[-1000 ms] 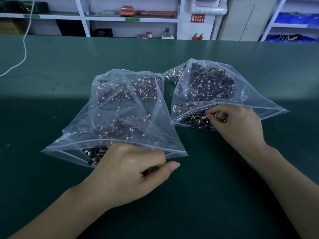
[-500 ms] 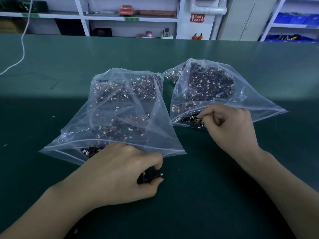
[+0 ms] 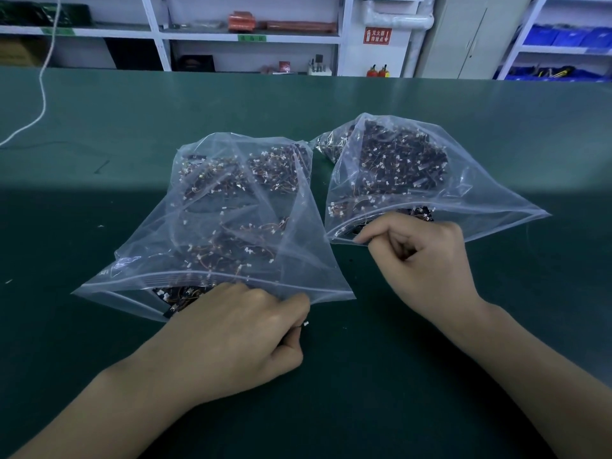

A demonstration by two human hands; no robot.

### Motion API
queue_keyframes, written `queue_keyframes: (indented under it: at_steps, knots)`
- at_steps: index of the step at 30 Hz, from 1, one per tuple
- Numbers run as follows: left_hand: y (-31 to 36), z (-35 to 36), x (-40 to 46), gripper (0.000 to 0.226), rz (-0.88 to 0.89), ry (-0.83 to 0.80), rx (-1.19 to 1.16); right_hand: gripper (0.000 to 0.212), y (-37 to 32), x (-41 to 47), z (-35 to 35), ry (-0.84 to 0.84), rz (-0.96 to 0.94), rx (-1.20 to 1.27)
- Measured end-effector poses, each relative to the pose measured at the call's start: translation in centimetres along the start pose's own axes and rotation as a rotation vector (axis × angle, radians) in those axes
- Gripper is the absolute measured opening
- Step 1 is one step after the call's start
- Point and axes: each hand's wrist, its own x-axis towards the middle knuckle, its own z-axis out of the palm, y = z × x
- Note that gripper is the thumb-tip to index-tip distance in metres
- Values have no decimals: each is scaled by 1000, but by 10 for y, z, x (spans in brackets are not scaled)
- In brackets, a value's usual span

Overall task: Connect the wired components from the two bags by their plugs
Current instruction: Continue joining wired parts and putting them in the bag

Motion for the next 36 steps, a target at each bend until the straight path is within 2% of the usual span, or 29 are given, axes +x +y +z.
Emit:
queue_keyframes:
  at_steps: [2,4,7,10,13,18,23,28,36]
  knots:
    - [2,-4,0,14,59,52,-34,26,-1,0,0,4,-34,34]
    - [6,-5,-1,6,117,222,-118,26,-5,-1,0,-26,-111,72]
    - [10,0,-1,7,122,473,-266,24,-12,-4,1,-110,-204,88]
    - [11,1,0,6,70,620,-309,21,-18,-7,3,-172,-241,128]
    - [9,2,1,4,34,637,-360,26,-25,-13,7,-210,-252,222]
    - [9,5,3,5,25,614,-406,33,-26,-14,13,-176,-201,317]
    - [10,6,3,4,12,577,-418,12,-23,-13,15,-160,-225,287]
    - [14,0,2,11,0,632,-493,3,-27,-11,12,-117,-196,371]
    - [12,2,5,5,-49,693,-422,6,-27,-13,12,-114,-167,378]
